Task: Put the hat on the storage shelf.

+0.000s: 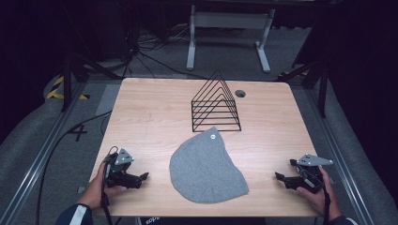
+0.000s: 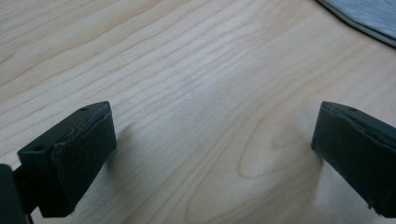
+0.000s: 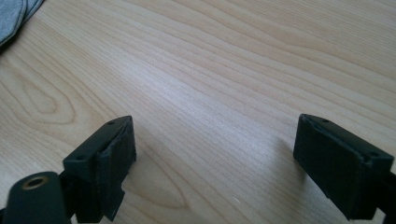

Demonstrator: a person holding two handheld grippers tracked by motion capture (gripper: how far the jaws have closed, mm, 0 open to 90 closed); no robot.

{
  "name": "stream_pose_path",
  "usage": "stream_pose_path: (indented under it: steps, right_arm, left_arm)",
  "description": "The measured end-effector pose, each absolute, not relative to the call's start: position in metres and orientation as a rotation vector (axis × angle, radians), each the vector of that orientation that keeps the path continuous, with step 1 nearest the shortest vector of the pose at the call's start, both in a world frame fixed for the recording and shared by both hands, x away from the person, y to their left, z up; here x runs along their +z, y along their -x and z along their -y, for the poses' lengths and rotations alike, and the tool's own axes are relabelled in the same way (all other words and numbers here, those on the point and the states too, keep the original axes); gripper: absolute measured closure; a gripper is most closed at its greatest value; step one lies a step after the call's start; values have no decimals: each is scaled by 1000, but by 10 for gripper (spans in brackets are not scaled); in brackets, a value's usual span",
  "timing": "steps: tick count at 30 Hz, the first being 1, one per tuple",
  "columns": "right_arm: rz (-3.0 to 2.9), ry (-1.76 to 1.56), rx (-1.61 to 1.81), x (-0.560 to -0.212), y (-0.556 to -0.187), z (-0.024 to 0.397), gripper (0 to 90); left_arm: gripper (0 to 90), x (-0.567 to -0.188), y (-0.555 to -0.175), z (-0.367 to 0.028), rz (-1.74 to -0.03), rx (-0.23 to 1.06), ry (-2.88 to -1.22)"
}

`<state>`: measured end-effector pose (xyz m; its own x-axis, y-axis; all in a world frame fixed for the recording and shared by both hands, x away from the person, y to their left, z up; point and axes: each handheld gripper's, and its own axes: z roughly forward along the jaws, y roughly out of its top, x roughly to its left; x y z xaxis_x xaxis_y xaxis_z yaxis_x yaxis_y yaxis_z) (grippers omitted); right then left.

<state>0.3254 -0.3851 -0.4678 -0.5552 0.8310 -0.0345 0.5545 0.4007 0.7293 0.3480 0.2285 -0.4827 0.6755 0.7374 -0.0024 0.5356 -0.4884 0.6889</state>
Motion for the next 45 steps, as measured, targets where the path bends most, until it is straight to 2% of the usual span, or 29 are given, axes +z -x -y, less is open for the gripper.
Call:
stream_pose_path:
  steps: [2,6,10,12,13,14,15,18,21,24,25,26,34,40,45]
  right_arm:
    - [-2278,-1188,955,-467,-328,384,124]
    - [-2296,-1169,963,-467,-333,385,128]
    - [-2321,-1178,932,-463,-340,385,189]
    - [-2357,-1147,920,-458,-344,384,354]
    - [-2358,-1130,943,-456,-346,382,336]
    - [-2357,-1116,971,-453,-348,381,368]
    - [-2356,-1089,1016,-449,-351,379,457]
    - [-2361,-962,1100,-431,-367,357,589]
    - [-2411,-834,1088,-420,-383,324,686]
    - [-2465,-718,1113,-414,-400,283,743]
    - [-2473,-676,1120,-413,-406,266,768]
    - [-2480,-640,1132,-415,-412,249,782]
    - [-2593,-545,1037,-447,-433,183,820]
    - [-2639,-591,1016,-458,-437,184,823]
    - [-2683,-604,998,-455,-429,198,824]
  left_arm:
    - [16,-482,-345,-228,-981,380,-2210]
    - [159,-477,-339,-225,-949,371,-2220]
    - [217,-470,-333,-216,-904,351,-2223]
    - [239,-462,-331,-208,-855,354,-2195]
    - [243,-459,-331,-204,-834,361,-2200]
    - [250,-456,-330,-198,-802,358,-2188]
    - [261,-452,-329,-191,-778,348,-2181]
    - [300,-444,-326,-159,-669,304,-2198]
    - [349,-441,-322,-119,-536,266,-2247]
    - [374,-442,-318,-73,-404,236,-2301]
    - [387,-442,-318,-73,-404,236,-2301]
    - [401,-445,-315,-50,-340,220,-2312]
    - [507,-464,-313,-11,-263,142,-2363]
    - [628,-466,-321,-30,-231,62,-2371]
    - [635,-465,-325,-54,-279,84,-2384]
